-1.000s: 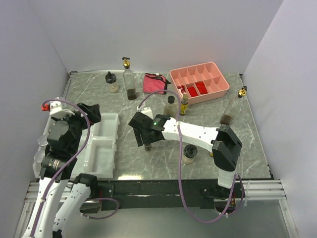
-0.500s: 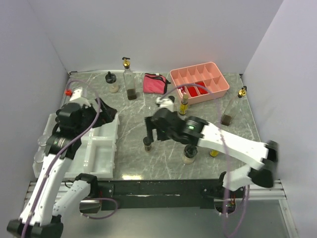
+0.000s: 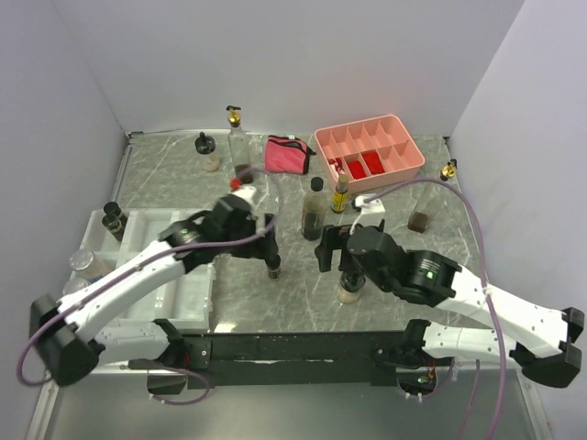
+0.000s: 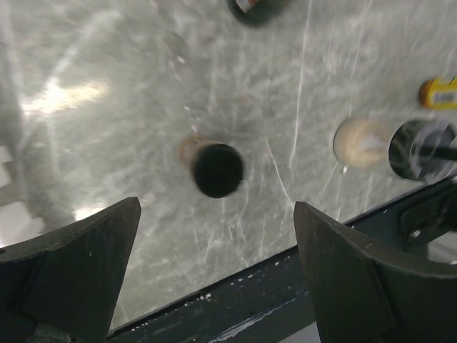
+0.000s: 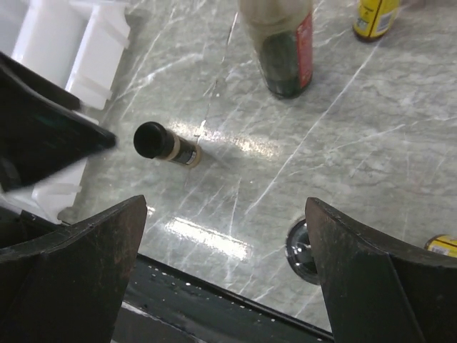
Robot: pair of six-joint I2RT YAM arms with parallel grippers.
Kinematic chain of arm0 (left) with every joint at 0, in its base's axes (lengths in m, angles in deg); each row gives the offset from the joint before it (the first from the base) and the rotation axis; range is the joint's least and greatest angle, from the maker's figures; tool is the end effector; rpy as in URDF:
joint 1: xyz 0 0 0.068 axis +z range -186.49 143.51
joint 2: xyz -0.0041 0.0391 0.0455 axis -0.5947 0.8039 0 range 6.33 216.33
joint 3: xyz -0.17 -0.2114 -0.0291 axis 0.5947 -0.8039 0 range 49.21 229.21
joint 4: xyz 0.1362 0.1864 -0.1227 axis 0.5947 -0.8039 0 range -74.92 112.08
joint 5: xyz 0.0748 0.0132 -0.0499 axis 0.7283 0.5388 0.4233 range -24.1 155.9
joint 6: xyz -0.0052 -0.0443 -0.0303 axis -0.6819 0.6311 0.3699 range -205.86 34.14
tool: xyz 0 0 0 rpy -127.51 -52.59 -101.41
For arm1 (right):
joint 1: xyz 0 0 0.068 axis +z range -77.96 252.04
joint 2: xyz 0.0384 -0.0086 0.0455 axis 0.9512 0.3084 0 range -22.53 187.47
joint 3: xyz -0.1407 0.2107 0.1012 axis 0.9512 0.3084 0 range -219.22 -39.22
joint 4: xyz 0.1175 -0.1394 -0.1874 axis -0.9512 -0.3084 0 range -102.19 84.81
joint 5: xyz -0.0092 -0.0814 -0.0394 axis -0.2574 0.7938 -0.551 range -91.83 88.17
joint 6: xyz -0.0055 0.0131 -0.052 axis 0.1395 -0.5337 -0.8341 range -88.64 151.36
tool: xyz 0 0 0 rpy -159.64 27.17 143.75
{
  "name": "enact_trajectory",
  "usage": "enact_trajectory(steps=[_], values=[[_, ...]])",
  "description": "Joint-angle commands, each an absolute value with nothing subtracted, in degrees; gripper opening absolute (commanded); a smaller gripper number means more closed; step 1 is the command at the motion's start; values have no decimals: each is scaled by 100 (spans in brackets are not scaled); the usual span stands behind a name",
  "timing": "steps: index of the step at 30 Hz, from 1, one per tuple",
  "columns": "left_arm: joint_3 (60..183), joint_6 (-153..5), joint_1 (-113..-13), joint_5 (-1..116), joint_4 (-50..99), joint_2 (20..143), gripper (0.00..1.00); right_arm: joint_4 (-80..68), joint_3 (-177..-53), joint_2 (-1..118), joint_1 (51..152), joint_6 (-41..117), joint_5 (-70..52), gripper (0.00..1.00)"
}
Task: Organize the condiment bottles
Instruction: Pick up the bottle from the center of the board.
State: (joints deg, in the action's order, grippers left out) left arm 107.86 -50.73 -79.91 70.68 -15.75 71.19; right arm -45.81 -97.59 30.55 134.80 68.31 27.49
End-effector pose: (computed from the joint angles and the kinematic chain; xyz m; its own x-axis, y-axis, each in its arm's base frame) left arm 0.1738 -0.1604 0.3096 -0.7820 -0.0496 -0.6213 0.2340 0.9005 -0.3664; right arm 0.1005 0.1570 0.3463 -0.5676 0.0423 -0.8222 -0.3144 0.9119 0.2640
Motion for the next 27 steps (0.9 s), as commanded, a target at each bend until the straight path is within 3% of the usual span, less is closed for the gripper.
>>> enact_trajectory(steps=[1,18,24,27], values=[[11397,-4851,-8790,8039,-1818,7803,94,-4140,-9495,2511,13488,6723,3157,100],[11662,-4666,-9151,8524,-1888,9105,83,-4307,-9301,1922,13496,6661,3412,100],[11592,-4649,-9143,8436,-1783,9290,71,-4263,-9248,1851,13488,6678,3403,100],[11539,-4561,-9143,8418,-1756,9334,58,-4272,-9222,1851,13488,6696,3412,100]])
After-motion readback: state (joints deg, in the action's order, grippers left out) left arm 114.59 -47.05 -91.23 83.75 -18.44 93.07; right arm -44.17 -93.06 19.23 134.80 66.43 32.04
